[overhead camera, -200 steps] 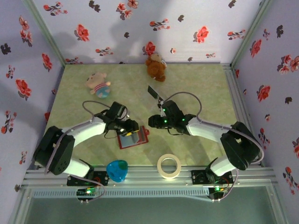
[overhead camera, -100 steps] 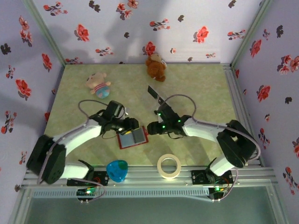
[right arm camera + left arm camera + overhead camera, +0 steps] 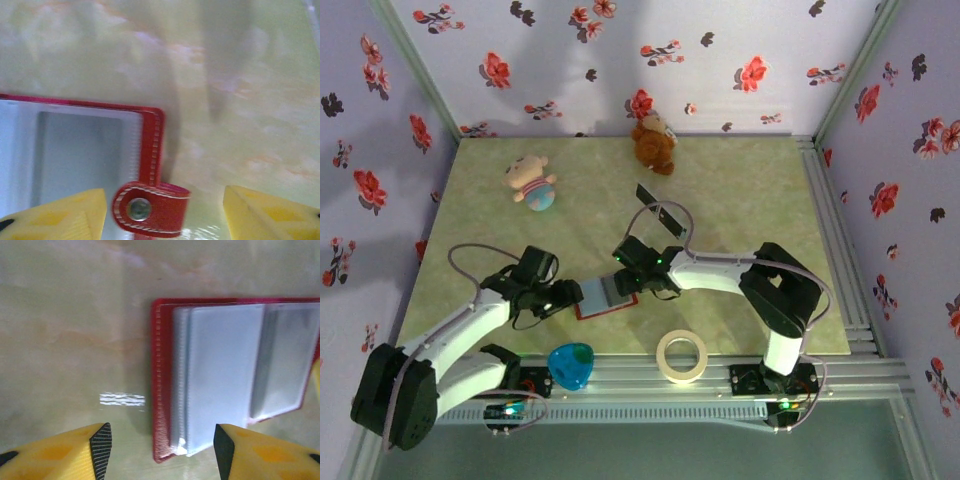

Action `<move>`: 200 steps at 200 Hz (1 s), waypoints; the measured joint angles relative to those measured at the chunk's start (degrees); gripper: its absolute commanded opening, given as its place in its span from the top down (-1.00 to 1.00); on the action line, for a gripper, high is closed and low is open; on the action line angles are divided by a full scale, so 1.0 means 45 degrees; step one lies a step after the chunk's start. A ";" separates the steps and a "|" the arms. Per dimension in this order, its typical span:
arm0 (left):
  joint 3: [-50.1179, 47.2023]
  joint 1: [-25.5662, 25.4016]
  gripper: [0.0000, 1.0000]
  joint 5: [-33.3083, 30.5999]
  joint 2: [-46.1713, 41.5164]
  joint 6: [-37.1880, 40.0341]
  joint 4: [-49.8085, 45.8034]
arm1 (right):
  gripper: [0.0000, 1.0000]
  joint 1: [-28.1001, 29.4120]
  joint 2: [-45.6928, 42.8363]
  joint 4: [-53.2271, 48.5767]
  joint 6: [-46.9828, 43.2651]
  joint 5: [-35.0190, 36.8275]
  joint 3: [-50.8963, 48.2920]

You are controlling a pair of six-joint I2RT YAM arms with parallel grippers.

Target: Put the credit cards into the card holder

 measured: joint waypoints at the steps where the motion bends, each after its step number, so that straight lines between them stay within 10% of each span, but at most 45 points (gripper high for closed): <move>1: -0.0015 0.0005 -0.20 -0.0010 0.0019 0.0000 0.0005 | -0.19 0.0000 0.0000 -0.0019 0.0000 0.0024 0.0000; 76: -0.0437 0.0194 -0.20 0.0180 0.0452 0.0189 0.0840 | 0.86 0.0005 -0.0325 0.0010 0.0345 0.0340 -0.0675; 114: -0.0408 0.0228 -0.19 0.0476 0.0699 0.0612 0.1103 | 0.96 0.0413 -0.1277 0.1141 0.1360 -0.0631 -0.2152; 164: 0.0151 0.0301 -0.17 0.0976 0.1914 0.0996 0.1588 | -0.04 0.1161 -0.2778 0.0826 0.2395 -0.0738 -0.2739; 200: 0.0398 0.0306 -0.19 0.1384 0.1996 0.1054 0.1855 | -0.41 0.0427 -0.4614 -0.0699 0.1535 -0.0049 -0.2531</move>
